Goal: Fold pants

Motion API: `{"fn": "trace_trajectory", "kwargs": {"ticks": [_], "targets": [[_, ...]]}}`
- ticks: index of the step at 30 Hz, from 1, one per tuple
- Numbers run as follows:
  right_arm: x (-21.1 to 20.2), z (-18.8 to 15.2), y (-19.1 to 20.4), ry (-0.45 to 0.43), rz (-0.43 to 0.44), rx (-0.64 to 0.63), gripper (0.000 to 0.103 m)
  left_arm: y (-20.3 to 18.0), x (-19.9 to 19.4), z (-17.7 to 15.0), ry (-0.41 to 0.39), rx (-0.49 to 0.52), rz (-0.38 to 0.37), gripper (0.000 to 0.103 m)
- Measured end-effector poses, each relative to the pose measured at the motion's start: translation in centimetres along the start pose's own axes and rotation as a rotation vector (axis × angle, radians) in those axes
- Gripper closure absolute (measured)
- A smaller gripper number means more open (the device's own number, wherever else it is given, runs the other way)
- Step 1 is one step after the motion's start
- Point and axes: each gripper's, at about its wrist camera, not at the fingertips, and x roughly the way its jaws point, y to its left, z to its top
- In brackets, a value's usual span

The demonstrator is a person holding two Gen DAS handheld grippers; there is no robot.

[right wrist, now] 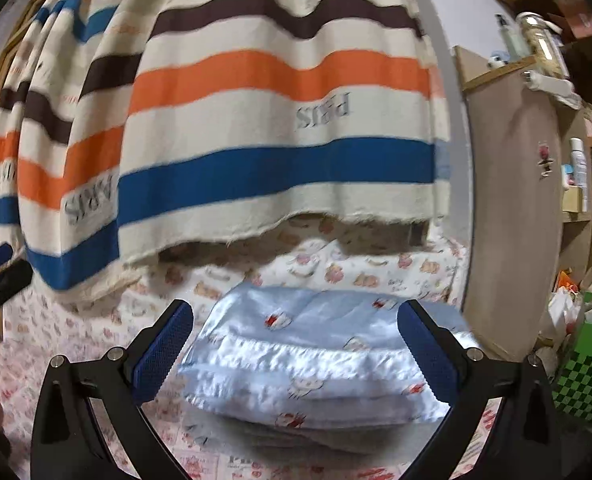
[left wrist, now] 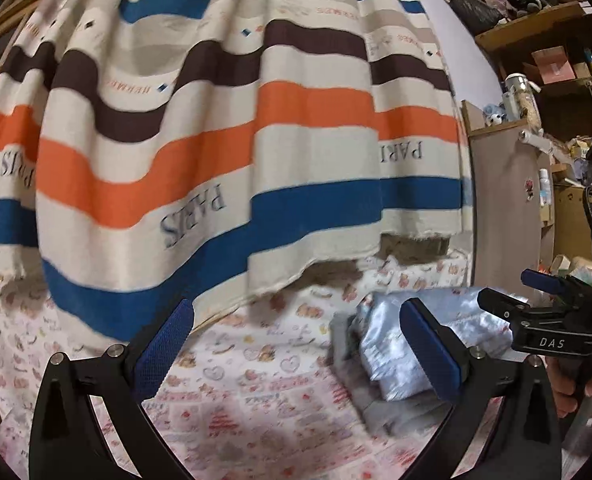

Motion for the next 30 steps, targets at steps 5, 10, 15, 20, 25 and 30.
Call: {"fn": "trace_trajectory", "kwargs": {"ticks": [5,10,15,20,25,30], "targets": [[0.8,-1.8,1.7,-0.001,0.005,-0.030,0.001,1.4,0.1,-2.4,0.027,0.005,0.024,0.001],[1.6,-3.8,2.4,-0.004,-0.034,-0.063,0.001,2.5,1.1,-4.7,0.069,-0.006,0.038,0.001],[2.4,-4.7,2.6,0.018,-0.042,-0.104,0.001,3.5,2.7,-6.5,0.156,-0.059,0.014,0.001],[3.7,-5.0,1.7,0.091,-0.010,-0.051,0.001,4.1,3.6,-7.0,0.212,-0.089,0.060,0.001],[4.6,-5.3,0.2,0.140,-0.031,0.028,0.001,2.9,3.9,-7.2,0.233,-0.027,0.059,0.001],[4.1,-5.3,1.1,0.112,-0.023,-0.023,0.001,3.3,3.8,-7.2,0.230,-0.041,0.086,0.001]]}}
